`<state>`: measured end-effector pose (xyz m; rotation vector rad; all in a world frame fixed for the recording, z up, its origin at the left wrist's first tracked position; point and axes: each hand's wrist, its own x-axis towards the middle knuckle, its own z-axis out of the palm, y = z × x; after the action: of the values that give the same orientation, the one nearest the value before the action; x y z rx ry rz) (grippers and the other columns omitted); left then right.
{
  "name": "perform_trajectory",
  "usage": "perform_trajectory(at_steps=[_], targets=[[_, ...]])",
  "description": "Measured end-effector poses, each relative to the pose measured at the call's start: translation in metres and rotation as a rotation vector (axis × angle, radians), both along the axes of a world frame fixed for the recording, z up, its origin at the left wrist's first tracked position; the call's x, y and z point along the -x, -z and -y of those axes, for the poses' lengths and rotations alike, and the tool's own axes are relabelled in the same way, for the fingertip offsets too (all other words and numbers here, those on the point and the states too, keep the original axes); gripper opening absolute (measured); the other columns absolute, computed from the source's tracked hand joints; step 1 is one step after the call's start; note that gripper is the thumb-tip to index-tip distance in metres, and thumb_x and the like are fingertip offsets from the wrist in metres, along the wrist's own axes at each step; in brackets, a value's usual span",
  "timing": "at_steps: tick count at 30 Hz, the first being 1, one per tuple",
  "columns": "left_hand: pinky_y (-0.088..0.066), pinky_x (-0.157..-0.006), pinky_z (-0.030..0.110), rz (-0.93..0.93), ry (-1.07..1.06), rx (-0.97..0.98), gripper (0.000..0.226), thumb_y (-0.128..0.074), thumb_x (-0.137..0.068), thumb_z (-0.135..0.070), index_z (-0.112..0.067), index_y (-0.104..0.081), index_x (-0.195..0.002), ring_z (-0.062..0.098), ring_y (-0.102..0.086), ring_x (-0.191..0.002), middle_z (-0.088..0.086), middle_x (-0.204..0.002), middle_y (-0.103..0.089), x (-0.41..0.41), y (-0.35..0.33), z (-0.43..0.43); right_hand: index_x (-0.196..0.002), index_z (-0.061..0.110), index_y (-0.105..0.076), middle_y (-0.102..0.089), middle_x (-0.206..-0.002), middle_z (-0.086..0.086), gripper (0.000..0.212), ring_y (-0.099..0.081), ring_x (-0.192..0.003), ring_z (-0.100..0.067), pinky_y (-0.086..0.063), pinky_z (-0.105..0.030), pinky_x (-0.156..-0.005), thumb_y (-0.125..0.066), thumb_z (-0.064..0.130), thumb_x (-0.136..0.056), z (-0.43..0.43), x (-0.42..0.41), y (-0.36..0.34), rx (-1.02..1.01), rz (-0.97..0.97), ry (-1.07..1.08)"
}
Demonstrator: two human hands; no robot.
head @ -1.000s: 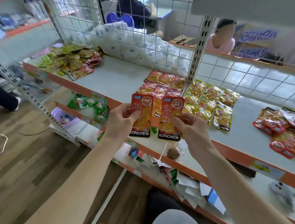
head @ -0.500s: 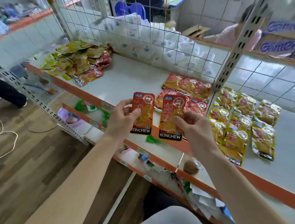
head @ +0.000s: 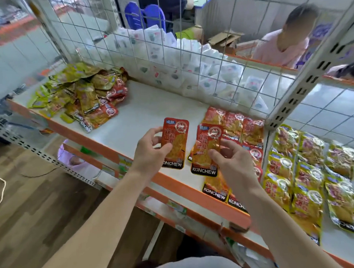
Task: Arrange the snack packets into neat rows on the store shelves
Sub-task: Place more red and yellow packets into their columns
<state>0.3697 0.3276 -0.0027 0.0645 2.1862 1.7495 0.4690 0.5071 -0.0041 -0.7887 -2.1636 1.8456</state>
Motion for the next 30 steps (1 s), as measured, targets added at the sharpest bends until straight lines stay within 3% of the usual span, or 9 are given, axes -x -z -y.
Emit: perform_trajectory(at_steps=[7, 12, 14, 17, 20, 22, 26, 30], targets=[[-0.061, -0.08, 0.035, -0.056, 0.019, 0.038, 0.042, -0.066, -0.093, -0.008, -0.031, -0.05, -0.125, 0.019, -0.071, -0.096, 0.004, -0.106, -0.072, 0.037, 0.013, 0.001, -0.142, 0.014, -0.053, -0.071, -0.1, 0.005, 0.054, -0.068, -0.092, -0.006, -0.052, -0.013, -0.072, -0.072, 0.018, -0.091, 0.005, 0.028, 0.004, -0.051, 0.049, 0.061], [-0.06, -0.083, 0.04, -0.204, 0.164, 0.139, 0.056, -0.067, -0.091, -0.006, -0.037, -0.051, -0.135, 0.02, -0.07, -0.093, 0.007, -0.106, -0.072, 0.086, 0.033, -0.005, -0.148, 0.015, -0.045, -0.069, -0.103, 0.004, 0.063, -0.069, -0.086, -0.006, -0.059, -0.022, -0.079, -0.072, 0.013, -0.091, 0.012, 0.06, 0.008, -0.139, 0.089, 0.103], [-0.058, -0.088, 0.039, -0.254, 0.205, 0.207, 0.059, -0.069, -0.09, -0.008, -0.031, -0.051, -0.141, 0.021, -0.069, -0.094, 0.01, -0.111, -0.072, 0.109, 0.041, -0.008, -0.149, 0.015, -0.043, -0.065, -0.095, 0.01, 0.065, -0.063, -0.082, 0.002, -0.051, -0.008, -0.072, -0.072, 0.012, -0.091, 0.017, 0.08, 0.009, -0.234, 0.108, 0.116], [-0.05, -0.091, 0.031, -0.401, 0.322, 0.354, 0.055, -0.073, -0.087, -0.015, -0.028, -0.057, -0.139, 0.025, -0.068, -0.096, 0.008, -0.111, -0.073, 0.143, 0.051, -0.01, -0.15, 0.013, -0.041, -0.067, -0.086, 0.004, 0.069, -0.065, -0.081, -0.012, -0.053, -0.022, -0.08, -0.072, 0.011, -0.089, 0.026, 0.109, 0.011, -0.378, 0.125, 0.169], [-0.043, -0.095, 0.031, -0.493, 0.364, 0.426, 0.042, -0.072, -0.089, -0.022, -0.024, -0.066, -0.131, 0.027, -0.064, -0.109, 0.007, -0.12, -0.071, 0.17, 0.061, -0.009, -0.144, 0.007, -0.046, -0.058, -0.08, 0.006, 0.062, -0.062, -0.086, -0.022, -0.037, -0.011, -0.074, -0.071, 0.006, -0.088, 0.034, 0.133, 0.011, -0.518, 0.174, 0.232], [-0.043, -0.093, 0.035, -0.527, 0.39, 0.496, 0.036, -0.068, -0.092, -0.03, -0.028, -0.067, -0.129, 0.029, -0.06, -0.113, 0.007, -0.119, -0.069, 0.185, 0.068, -0.008, -0.143, 0.005, -0.046, -0.061, -0.087, -0.002, 0.06, -0.059, -0.087, -0.022, -0.034, -0.013, -0.074, -0.071, 0.006, -0.088, 0.036, 0.144, 0.013, -0.603, 0.227, 0.248], [-0.037, -0.093, 0.039, -0.641, 0.476, 0.657, 0.033, -0.056, -0.098, -0.044, -0.039, -0.065, -0.13, 0.03, -0.046, -0.118, 0.004, -0.125, -0.055, 0.199, 0.074, -0.002, -0.125, 0.002, -0.062, -0.068, -0.108, -0.017, 0.037, -0.062, -0.103, -0.033, -0.045, -0.032, -0.085, -0.068, 0.013, -0.09, 0.034, 0.157, 0.03, -0.743, 0.383, 0.231], [-0.031, -0.101, 0.042, -0.764, 0.6, 0.606, 0.045, -0.051, -0.09, -0.051, -0.034, -0.064, -0.13, 0.028, -0.038, -0.128, -0.002, -0.144, -0.044, 0.198, 0.077, 0.006, -0.121, 0.003, -0.065, -0.059, -0.124, -0.018, 0.034, -0.05, -0.117, -0.037, -0.04, -0.04, -0.102, -0.066, 0.02, -0.091, 0.042, 0.151, 0.037, -0.933, 0.444, 0.23]])
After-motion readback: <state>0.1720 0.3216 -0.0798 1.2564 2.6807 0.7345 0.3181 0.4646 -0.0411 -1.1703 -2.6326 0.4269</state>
